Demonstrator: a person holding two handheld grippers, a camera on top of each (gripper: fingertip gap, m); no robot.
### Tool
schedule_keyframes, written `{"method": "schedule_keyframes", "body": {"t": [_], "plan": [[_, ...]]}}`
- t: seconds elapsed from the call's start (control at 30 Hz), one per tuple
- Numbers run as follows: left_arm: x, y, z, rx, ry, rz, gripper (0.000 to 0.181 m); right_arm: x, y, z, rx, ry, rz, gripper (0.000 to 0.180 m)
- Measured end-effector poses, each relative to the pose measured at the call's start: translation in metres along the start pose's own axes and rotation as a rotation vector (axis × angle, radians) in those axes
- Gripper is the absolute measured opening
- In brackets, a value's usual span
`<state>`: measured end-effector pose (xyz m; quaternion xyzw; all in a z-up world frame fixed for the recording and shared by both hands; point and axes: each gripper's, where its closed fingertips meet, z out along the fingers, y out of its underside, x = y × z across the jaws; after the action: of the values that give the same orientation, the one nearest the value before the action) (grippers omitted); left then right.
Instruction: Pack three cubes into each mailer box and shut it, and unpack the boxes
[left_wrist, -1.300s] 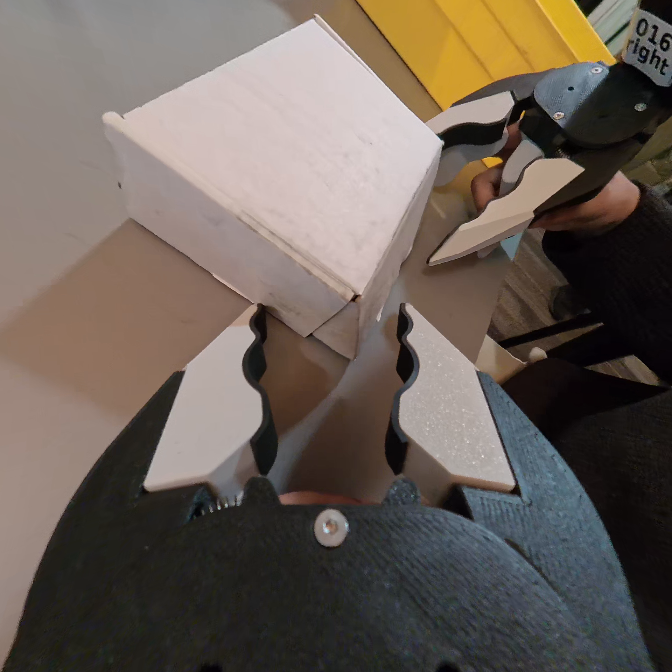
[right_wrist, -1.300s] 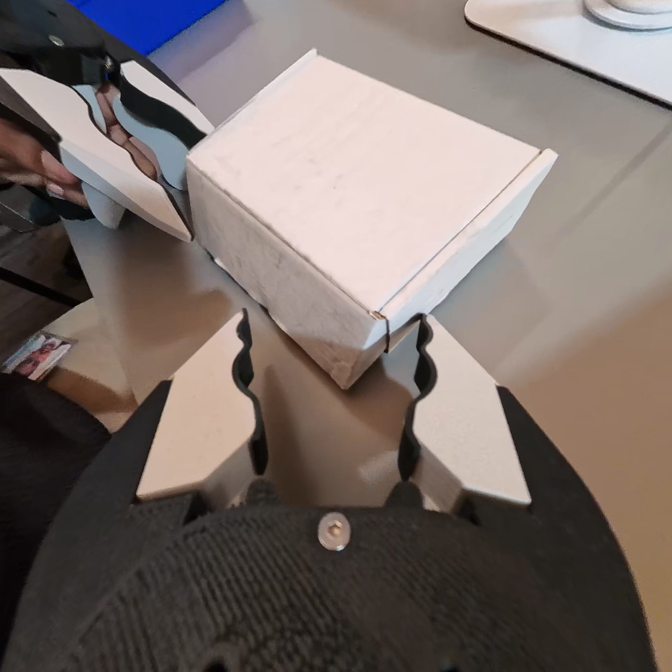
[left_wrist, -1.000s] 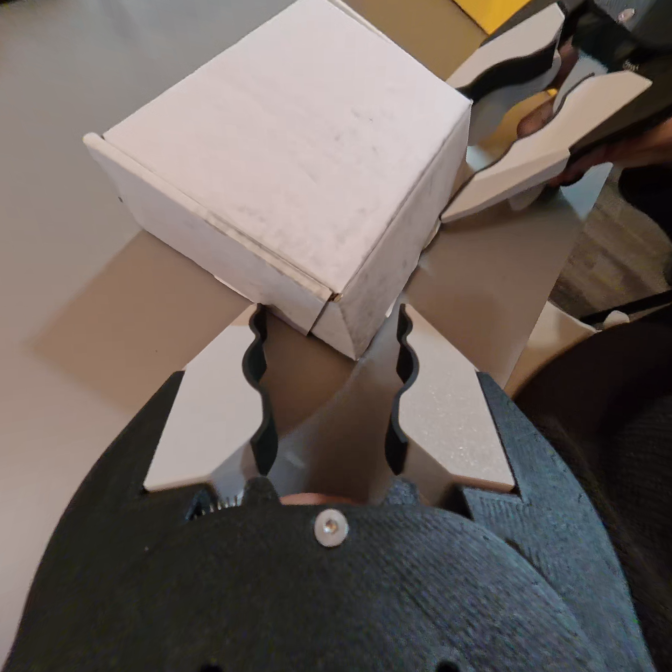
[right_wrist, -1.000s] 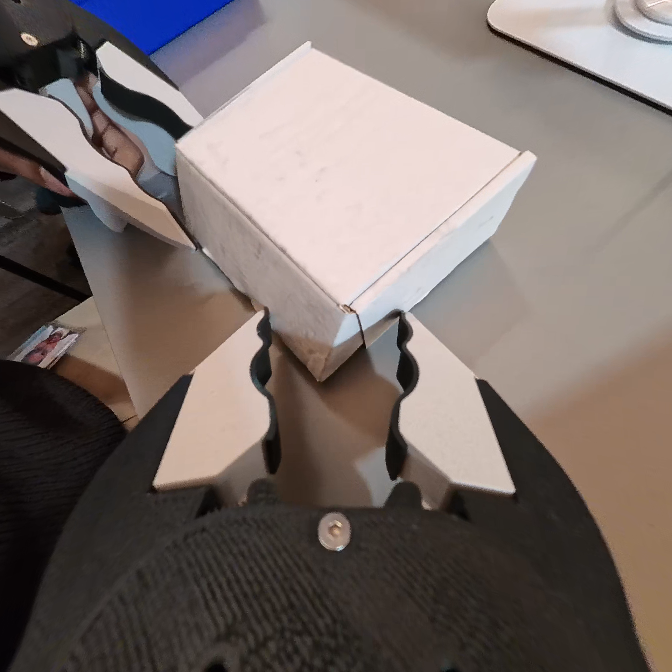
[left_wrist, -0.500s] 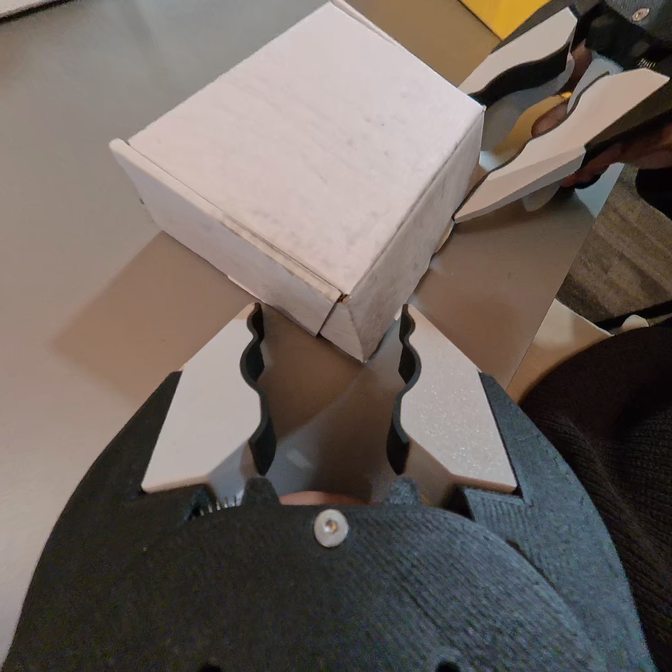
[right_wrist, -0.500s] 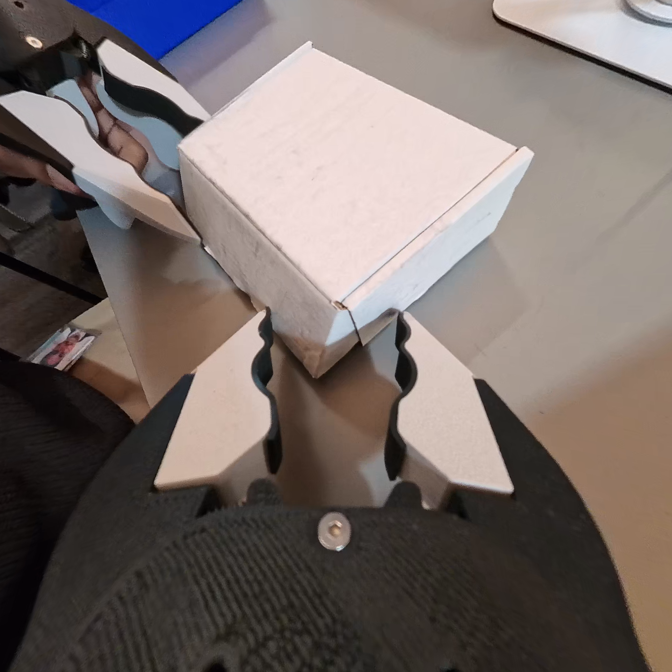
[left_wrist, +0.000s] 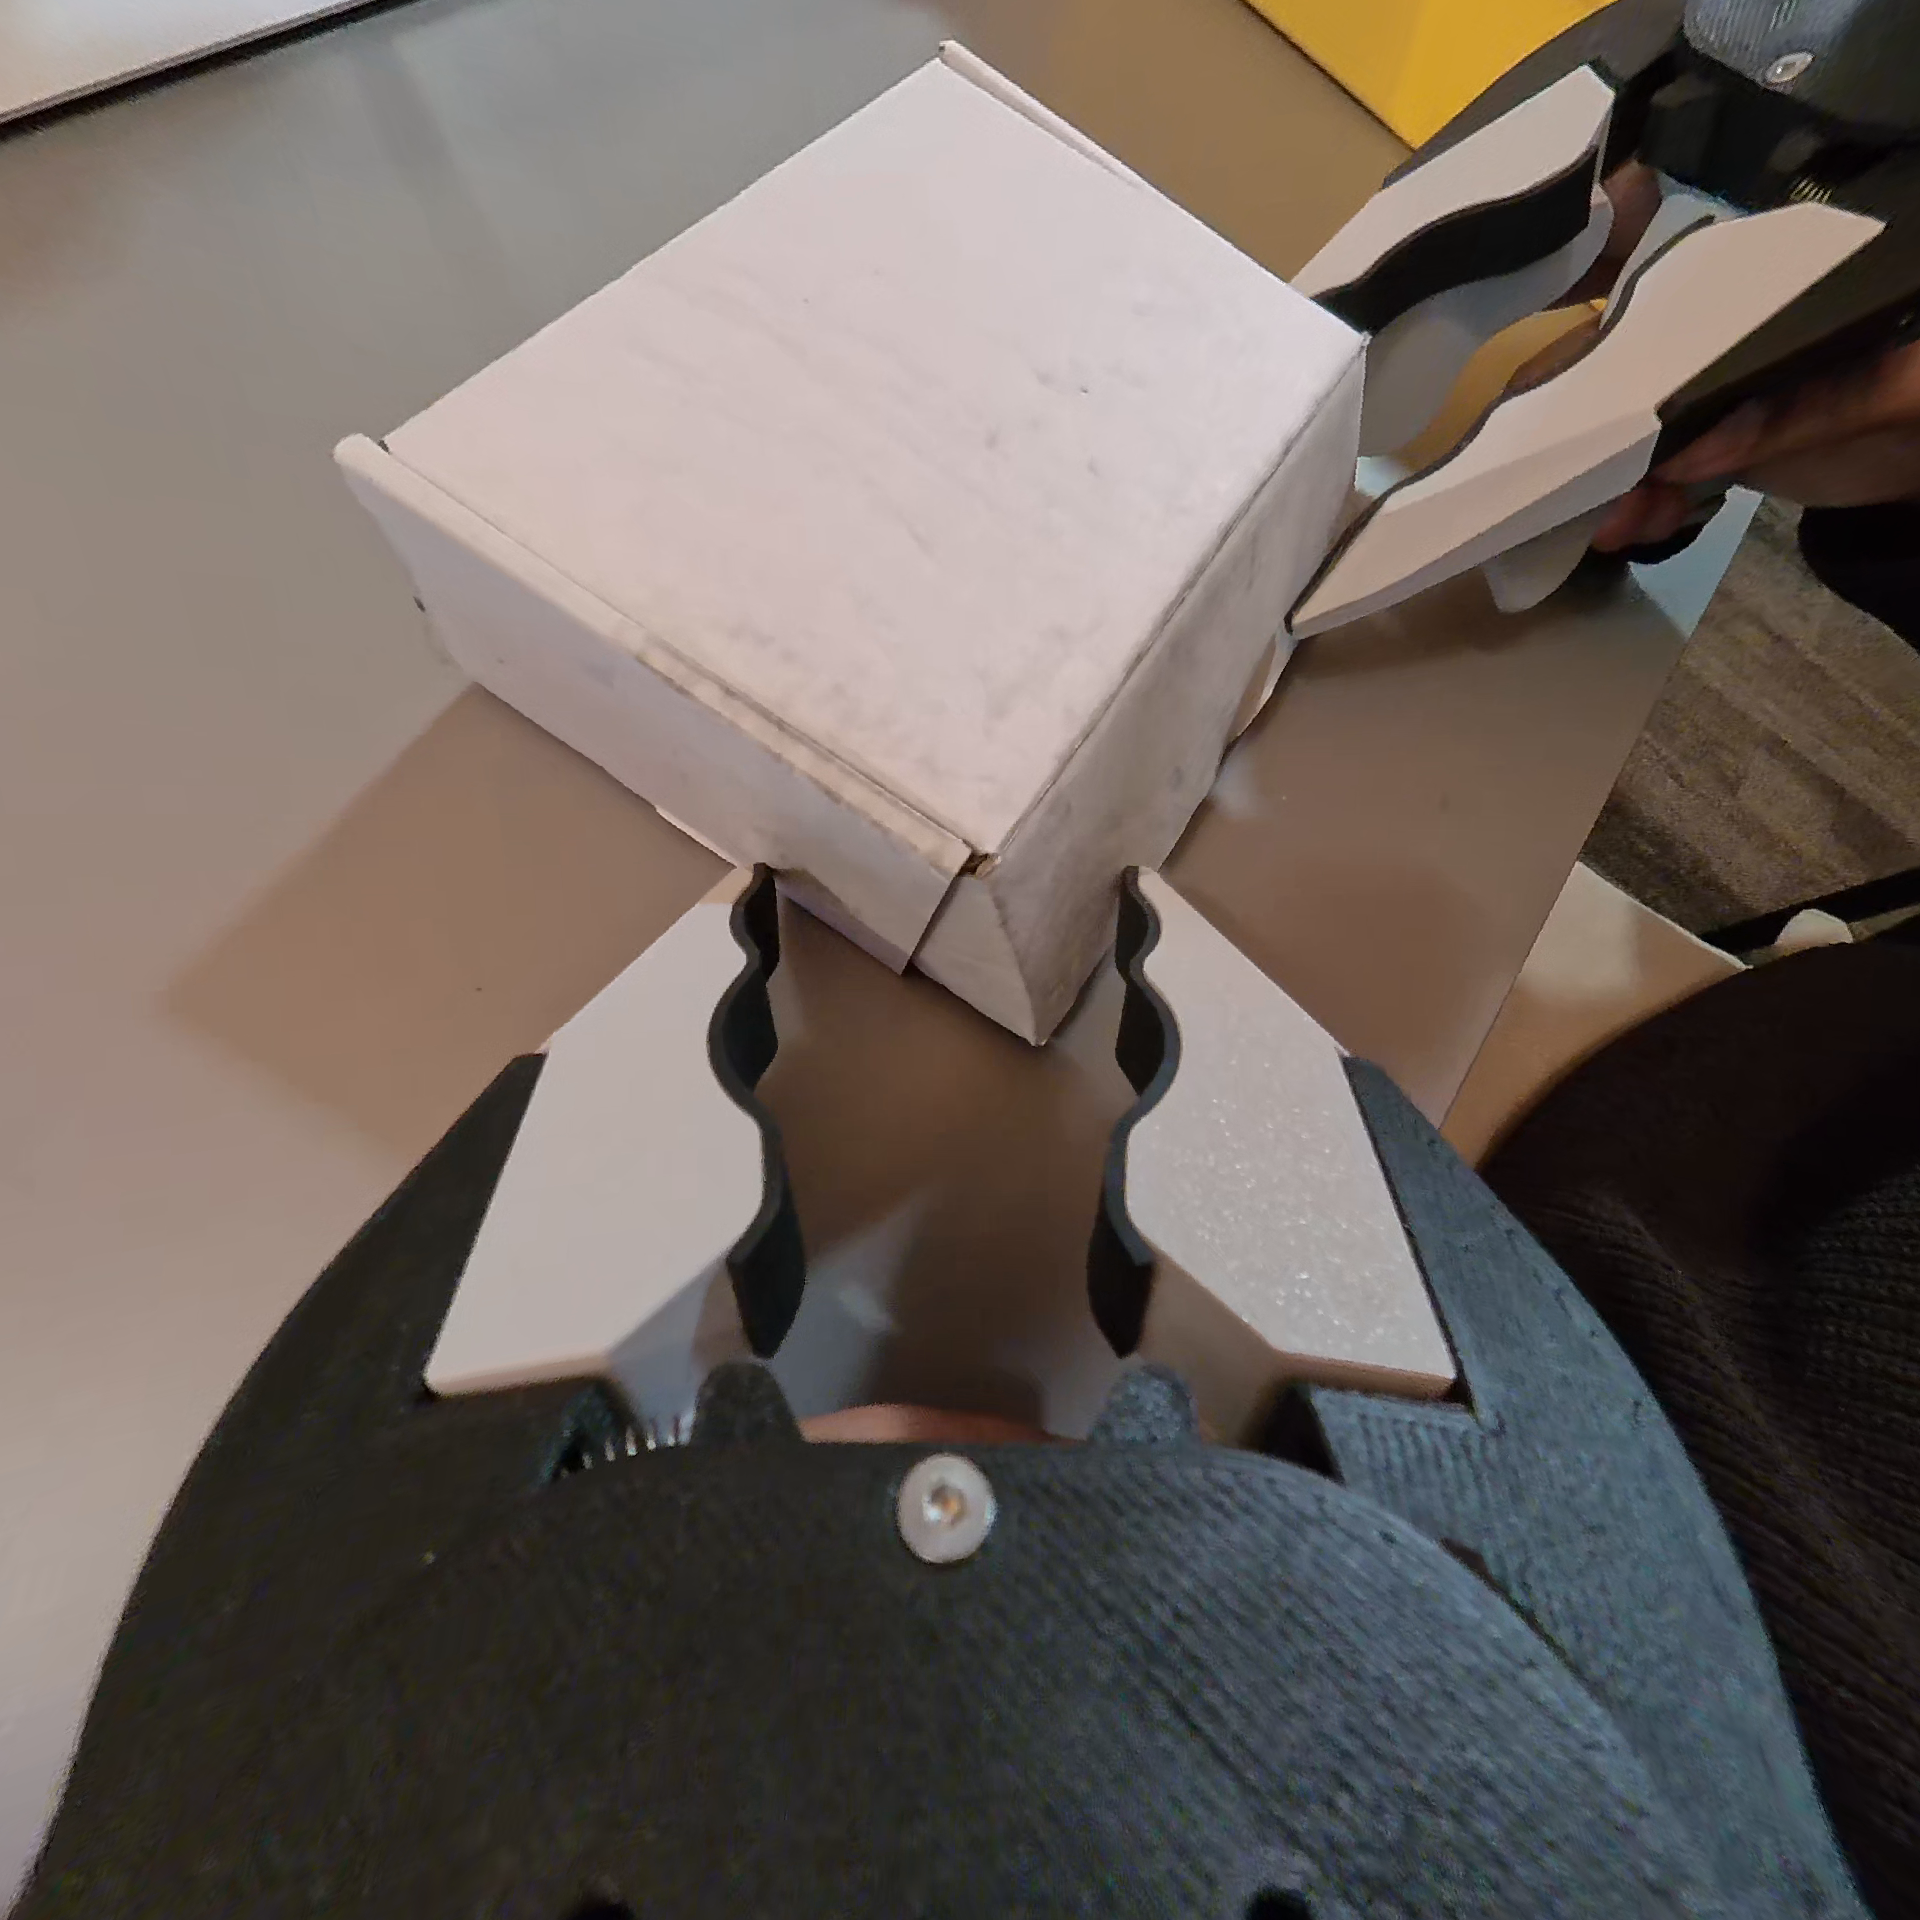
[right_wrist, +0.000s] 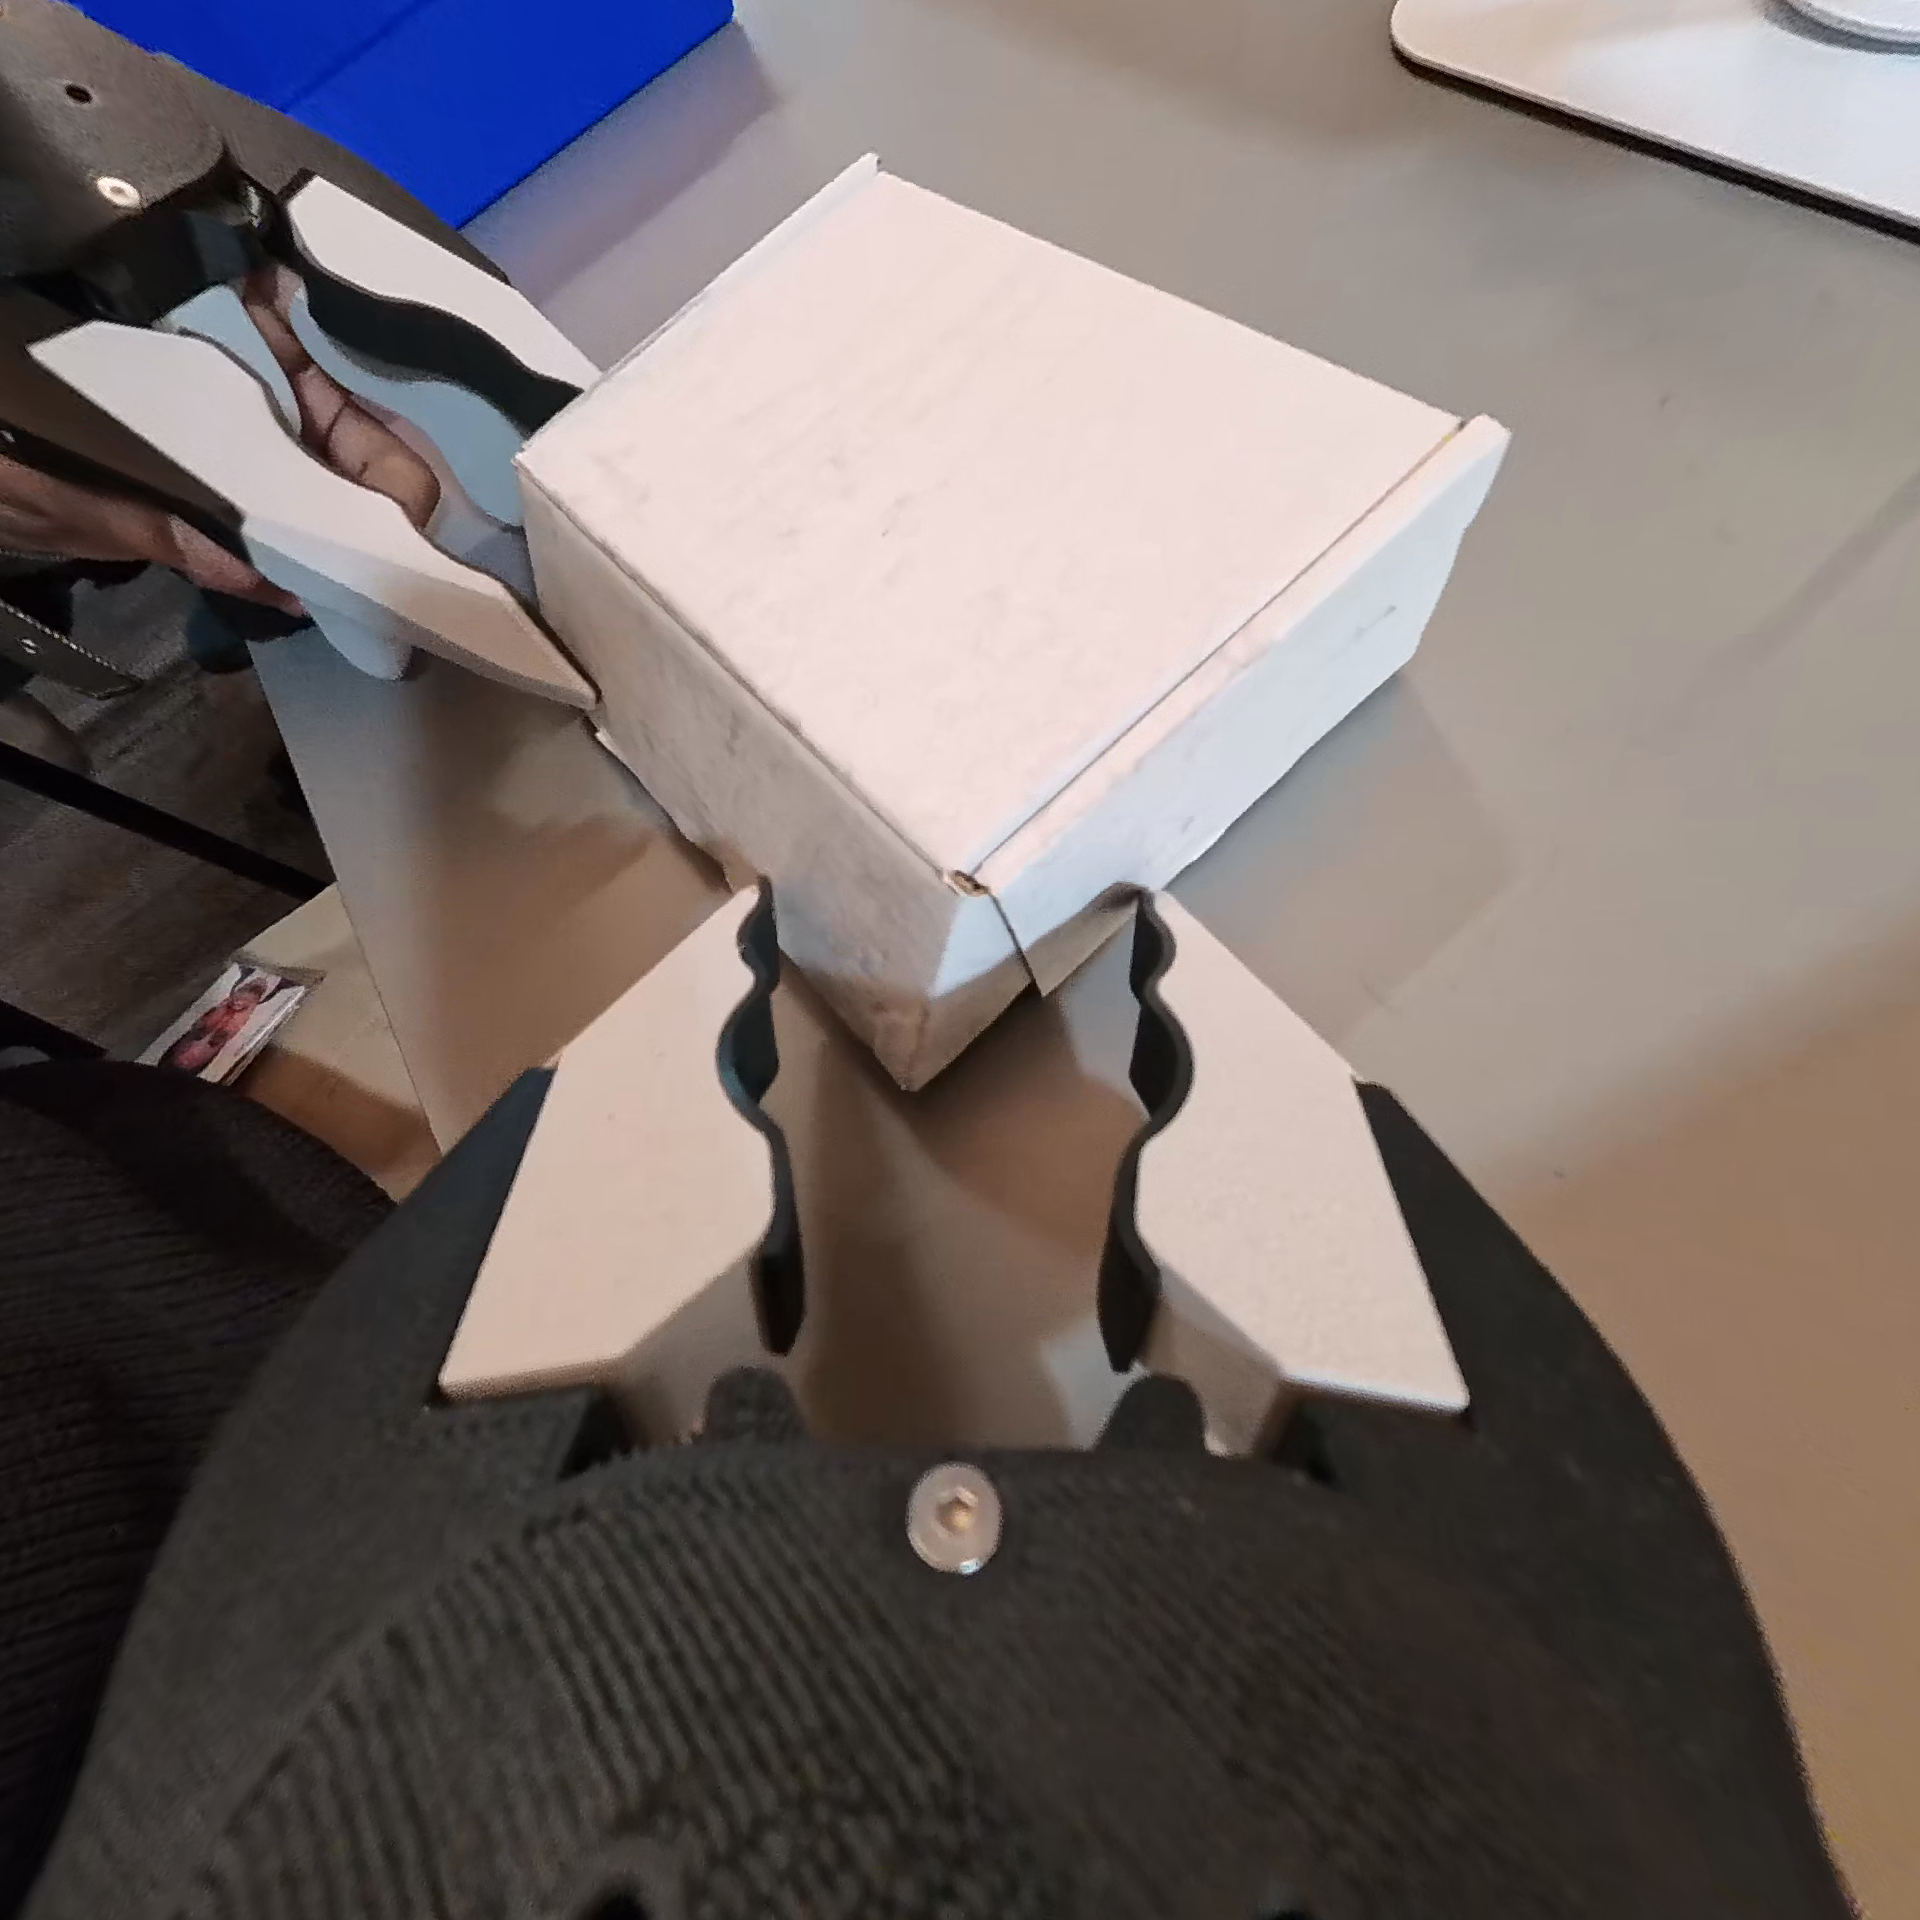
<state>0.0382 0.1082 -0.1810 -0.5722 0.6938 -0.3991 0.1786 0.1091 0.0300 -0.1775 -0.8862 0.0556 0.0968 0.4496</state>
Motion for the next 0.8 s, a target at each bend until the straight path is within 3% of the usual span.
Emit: {"method": "schedule_keyframes", "body": {"t": [0.8], "plan": [[0.0007,0.0053,0.0039,-0.041,0.011,-0.016,0.068,-0.0004,0.0027,0.0006,-0.013,0.014,-0.002,0.066]]}}
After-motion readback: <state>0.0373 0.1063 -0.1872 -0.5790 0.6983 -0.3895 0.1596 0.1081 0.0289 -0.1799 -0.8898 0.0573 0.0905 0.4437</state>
